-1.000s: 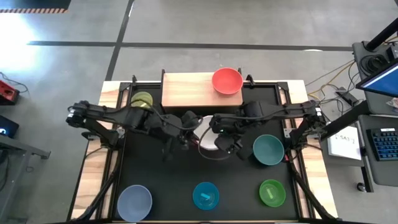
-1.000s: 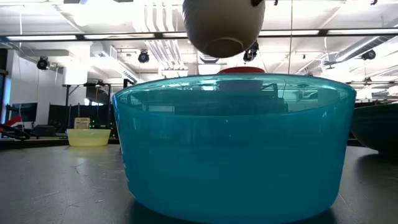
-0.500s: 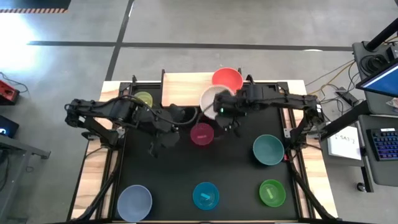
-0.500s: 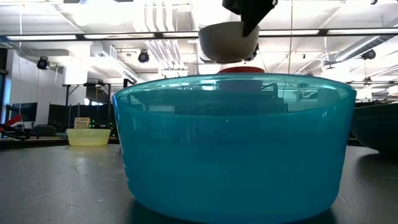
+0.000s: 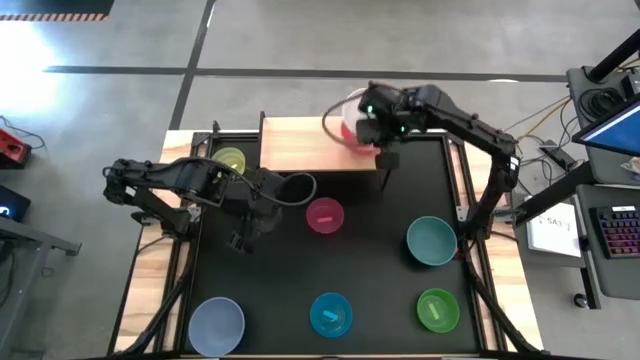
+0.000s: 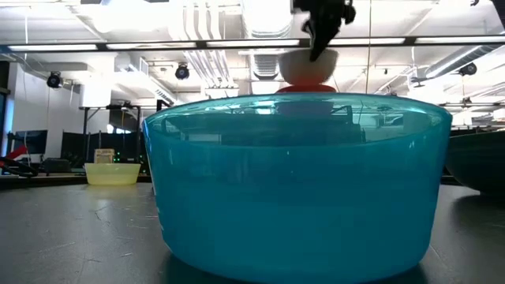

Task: Place and stack bowls onto a shelf
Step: Stack the white bowl on top of the orange bowl

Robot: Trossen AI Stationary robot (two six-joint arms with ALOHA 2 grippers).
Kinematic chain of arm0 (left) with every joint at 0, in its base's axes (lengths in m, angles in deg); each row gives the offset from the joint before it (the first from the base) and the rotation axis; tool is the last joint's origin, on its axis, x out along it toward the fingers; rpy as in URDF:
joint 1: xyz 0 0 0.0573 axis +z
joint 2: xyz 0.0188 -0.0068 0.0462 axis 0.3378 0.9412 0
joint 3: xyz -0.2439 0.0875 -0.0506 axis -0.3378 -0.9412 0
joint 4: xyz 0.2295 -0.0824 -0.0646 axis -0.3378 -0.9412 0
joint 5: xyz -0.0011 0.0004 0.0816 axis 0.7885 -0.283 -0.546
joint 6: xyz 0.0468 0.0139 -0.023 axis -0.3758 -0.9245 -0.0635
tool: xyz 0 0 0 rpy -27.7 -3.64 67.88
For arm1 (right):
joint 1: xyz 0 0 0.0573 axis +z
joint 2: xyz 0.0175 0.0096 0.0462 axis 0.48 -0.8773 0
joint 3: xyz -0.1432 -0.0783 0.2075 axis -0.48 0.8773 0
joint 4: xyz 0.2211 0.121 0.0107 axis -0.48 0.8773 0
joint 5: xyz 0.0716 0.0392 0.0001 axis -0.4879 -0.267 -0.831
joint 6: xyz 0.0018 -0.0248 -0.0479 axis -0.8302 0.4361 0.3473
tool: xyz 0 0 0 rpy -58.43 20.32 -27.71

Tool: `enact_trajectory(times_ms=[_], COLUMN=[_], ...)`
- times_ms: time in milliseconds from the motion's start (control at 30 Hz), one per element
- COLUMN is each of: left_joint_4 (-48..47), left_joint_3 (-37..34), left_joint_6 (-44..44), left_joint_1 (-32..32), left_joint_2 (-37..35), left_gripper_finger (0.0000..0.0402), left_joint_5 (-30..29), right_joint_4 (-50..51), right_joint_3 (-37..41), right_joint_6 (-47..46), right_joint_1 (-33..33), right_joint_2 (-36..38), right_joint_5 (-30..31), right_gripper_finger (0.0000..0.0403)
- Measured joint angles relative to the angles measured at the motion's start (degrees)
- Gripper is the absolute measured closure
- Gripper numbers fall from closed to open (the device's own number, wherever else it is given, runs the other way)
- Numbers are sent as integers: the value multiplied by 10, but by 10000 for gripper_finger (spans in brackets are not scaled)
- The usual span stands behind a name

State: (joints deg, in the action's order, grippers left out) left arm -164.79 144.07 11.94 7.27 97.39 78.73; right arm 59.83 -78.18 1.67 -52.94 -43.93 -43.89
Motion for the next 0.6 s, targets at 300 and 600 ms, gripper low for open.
enact_trajectory(times_ms=[300,600], left_joint_4=[-5,-5], left_joint_3=[0,-1], left_joint_6=[1,0], left_joint_1=[0,0], left_joint_2=[0,0], left_gripper_finger=[276,276], left_joint_5=[0,0], right_joint_4=[-35,-51], right_joint_3=[2,17], right_joint_6=[-59,-59], right_joint_1=[-70,-60], right_joint_2=[0,0], right_joint_5=[-108,-136], right_gripper_finger=[394,394])
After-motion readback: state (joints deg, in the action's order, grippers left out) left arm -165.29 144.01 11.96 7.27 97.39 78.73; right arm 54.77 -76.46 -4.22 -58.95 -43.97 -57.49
